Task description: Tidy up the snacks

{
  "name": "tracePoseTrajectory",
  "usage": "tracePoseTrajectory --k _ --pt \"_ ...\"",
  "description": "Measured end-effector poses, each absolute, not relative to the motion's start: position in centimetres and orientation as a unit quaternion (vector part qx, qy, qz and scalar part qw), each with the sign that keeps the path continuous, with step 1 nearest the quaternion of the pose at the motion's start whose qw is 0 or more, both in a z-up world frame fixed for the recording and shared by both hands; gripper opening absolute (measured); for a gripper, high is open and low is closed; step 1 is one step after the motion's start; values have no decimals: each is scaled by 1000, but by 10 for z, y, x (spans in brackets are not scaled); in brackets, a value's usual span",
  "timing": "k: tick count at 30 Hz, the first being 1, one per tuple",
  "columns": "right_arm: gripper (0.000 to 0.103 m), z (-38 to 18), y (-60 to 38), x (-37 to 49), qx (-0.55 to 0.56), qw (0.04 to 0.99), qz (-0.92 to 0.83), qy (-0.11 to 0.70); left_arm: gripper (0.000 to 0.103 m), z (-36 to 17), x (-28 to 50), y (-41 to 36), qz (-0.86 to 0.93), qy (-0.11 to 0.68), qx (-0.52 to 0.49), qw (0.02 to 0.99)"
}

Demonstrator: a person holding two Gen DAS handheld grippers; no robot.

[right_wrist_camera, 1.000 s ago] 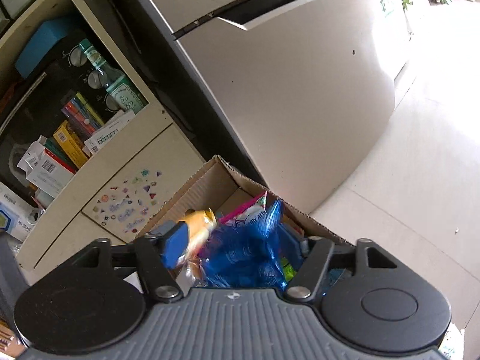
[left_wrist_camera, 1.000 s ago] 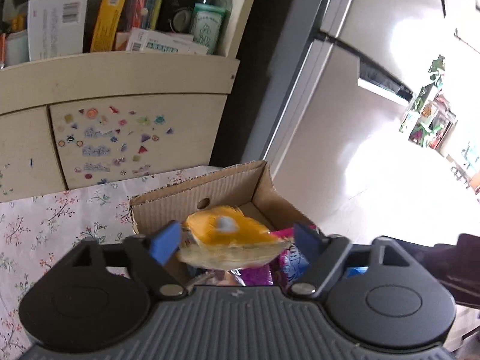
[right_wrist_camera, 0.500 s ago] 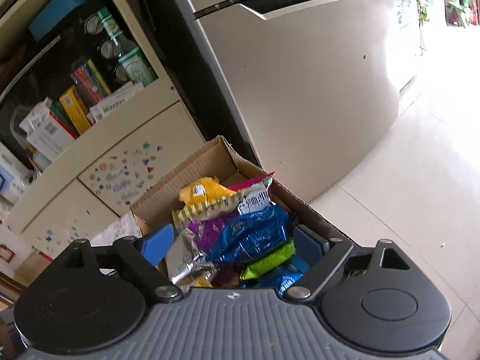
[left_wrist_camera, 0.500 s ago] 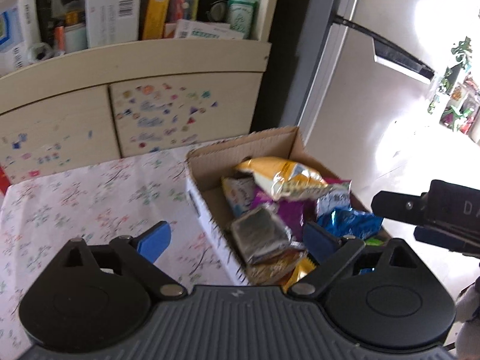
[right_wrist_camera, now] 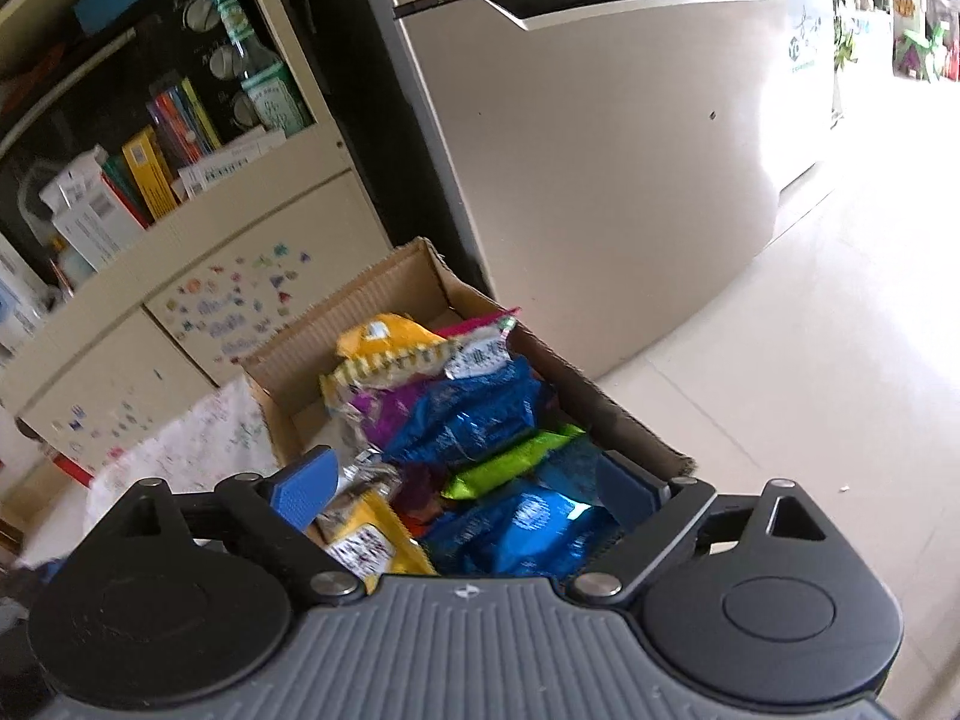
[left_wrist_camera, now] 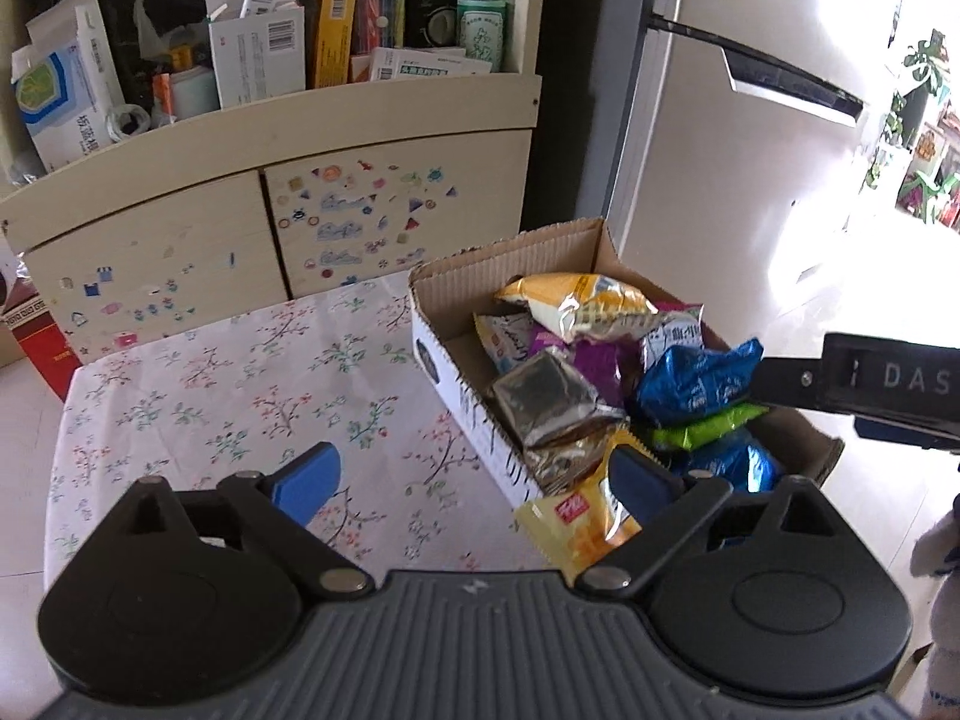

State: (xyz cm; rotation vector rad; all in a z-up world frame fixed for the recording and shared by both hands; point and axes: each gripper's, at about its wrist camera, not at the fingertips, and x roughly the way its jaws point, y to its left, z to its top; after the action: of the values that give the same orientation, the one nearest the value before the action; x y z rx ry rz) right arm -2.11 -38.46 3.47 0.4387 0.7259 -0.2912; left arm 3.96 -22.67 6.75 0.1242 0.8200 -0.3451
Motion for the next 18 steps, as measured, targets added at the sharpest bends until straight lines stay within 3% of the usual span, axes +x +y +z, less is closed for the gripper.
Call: tracePoseTrajectory --k 8,18 --pt "103 35 -378 -44 185 905 -144 356 98 73 31 -221 -150 399 75 901" --pt "103 31 -384 -63 178 899 -165 365 100 72 22 -225 -138 410 89 897"
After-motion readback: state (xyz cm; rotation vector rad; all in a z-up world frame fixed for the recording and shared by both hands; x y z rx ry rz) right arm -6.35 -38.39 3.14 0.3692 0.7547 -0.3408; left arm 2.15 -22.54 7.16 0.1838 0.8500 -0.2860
